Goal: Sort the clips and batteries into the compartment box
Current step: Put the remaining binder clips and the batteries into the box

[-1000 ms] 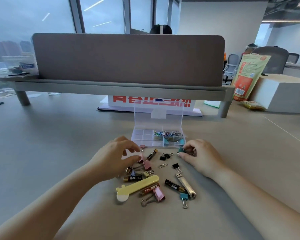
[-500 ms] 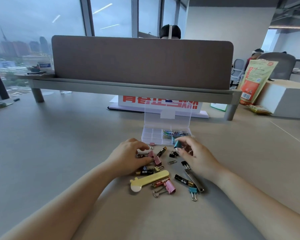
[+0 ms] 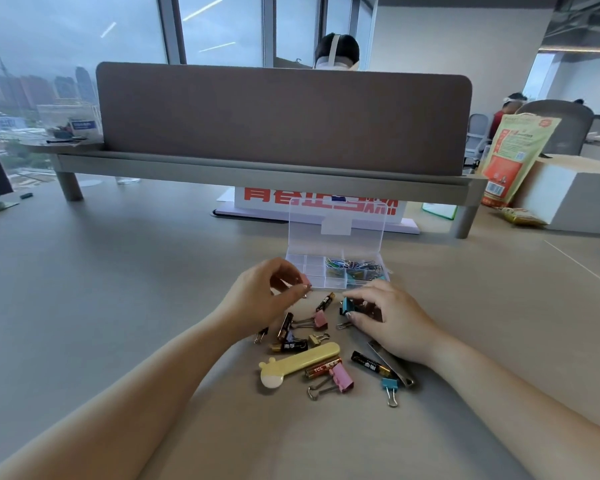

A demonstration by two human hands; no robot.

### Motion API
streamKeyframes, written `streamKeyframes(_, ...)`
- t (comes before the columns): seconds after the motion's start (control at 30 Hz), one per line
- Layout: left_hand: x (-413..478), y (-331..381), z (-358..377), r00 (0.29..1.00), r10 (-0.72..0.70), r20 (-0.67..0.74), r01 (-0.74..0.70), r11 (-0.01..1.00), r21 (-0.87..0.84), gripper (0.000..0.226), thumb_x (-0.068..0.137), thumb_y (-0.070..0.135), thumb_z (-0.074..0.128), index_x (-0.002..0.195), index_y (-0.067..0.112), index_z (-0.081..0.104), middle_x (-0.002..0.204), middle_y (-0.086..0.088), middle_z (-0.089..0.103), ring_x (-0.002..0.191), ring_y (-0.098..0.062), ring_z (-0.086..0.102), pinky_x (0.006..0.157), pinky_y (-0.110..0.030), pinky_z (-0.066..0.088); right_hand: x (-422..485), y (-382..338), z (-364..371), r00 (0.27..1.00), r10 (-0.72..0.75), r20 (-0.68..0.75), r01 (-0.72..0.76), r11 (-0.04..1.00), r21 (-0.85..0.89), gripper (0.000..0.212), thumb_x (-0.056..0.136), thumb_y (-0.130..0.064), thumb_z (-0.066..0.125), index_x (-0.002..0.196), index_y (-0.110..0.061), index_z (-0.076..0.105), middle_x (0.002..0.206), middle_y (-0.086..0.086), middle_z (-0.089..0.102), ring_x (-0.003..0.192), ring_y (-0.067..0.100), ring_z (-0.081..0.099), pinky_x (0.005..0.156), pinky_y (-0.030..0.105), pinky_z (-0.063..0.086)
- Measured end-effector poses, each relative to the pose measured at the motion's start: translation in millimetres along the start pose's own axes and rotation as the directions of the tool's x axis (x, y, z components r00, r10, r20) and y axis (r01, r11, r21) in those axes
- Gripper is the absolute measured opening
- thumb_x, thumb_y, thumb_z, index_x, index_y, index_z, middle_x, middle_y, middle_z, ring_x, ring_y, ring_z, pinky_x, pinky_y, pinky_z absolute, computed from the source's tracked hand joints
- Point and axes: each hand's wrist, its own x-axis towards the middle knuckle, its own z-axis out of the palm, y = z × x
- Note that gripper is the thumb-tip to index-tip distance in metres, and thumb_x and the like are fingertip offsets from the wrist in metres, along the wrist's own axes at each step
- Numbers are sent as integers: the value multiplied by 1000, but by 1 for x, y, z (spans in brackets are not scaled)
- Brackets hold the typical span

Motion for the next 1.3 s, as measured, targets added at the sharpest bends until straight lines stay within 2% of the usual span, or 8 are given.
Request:
streamKeyframes(0.23, 21, -3, -7, 989, -40, -144, 5, 972, -235, 26, 86, 20, 65, 110, 19, 54, 90, 4, 65, 81, -9, 64, 70, -16, 49, 4, -7, -2, 997, -79, -6, 79, 996, 41, 42, 85, -41, 63, 126, -31, 57, 115, -16, 51, 113, 6, 45, 98, 26, 37)
streamKeyframes(0.33, 27, -16, -1, 989, 95, -111, -104, 992, -69, 25, 92, 22, 56, 117, 27, 55, 101, 5, 62, 92, -4, 60, 81, -12, 46, 9, -13, -2, 982, -190, 16, 189, 981, 44, 40, 83, -40, 67, 122, -35, 60, 114, -26, 50, 112, 0, 39, 95, 12, 26)
streamKeyframes(0.43, 30, -30, 3, 972, 190, -136, -175, 978, 111, 23, 90, 20, 58, 112, 27, 58, 107, 7, 62, 97, -5, 58, 88, -22, 47, 13, -17, 1, 968, -247, 44, 246, 969, 7, 34, 83, -36, 67, 117, -37, 63, 109, -29, 52, 107, -2, 40, 90, 9, 26)
streamKeyframes(0.67, 34, -37, 5, 983, 123, -135, -83, 959, 271, 21, 89, 28, 59, 110, 30, 60, 110, 12, 65, 106, -12, 57, 92, -32, 44, 15, -19, 2, 956, -287, 66, 287, 958, 6, 19, 87, -32, 64, 105, -32, 70, 104, -23, 61, 105, -2, 44, 93, 17, 34)
streamKeyframes(0.8, 34, -38, 5, 988, 117, -98, -78, 940, 332, 26, 92, 30, 54, 118, 32, 59, 120, 11, 63, 114, -15, 53, 98, -35, 41, 13, -21, 1, 965, -247, 90, 244, 969, 43, 18, 87, -28, 64, 103, -30, 70, 101, -25, 56, 106, -7, 41, 91, 5, 27)
streamKeyframes(0.93, 36, -41, 6, 991, 101, -86, -66, 937, 342, 25, 93, 29, 52, 116, 33, 63, 127, 9, 57, 117, -15, 50, 99, -33, 40, 13, -20, -3, 978, -167, 125, 141, 971, 192, 13, 85, -25, 66, 97, -30, 68, 101, -18, 60, 104, -4, 50, 91, 14, 38)
streamKeyframes(1.07, 36, -44, 6, 993, 71, -92, -40, 952, 302, 25, 94, 28, 52, 115, 30, 65, 123, 6, 55, 111, -16, 52, 91, -28, 42, 29, -22, -12, 1000, -4, -30, 16, 909, 416, 12, 83, -14, 70, 93, -21, 69, 93, -5, 68, 87, 9, 62, 78, 18, 49)
streamKeyframes(1.3, 32, -39, 5, 994, 70, -81, -45, 958, 282, 21, 92, 27, 54, 106, 27, 69, 115, 6, 56, 100, -14, 56, 84, -31, 48, 75, -24, 6, 991, 53, -122, -34, 988, 151, 5, 86, -19, 65, 87, -23, 67, 94, -9, 56, 82, 9, 54, 69, 19, 41)
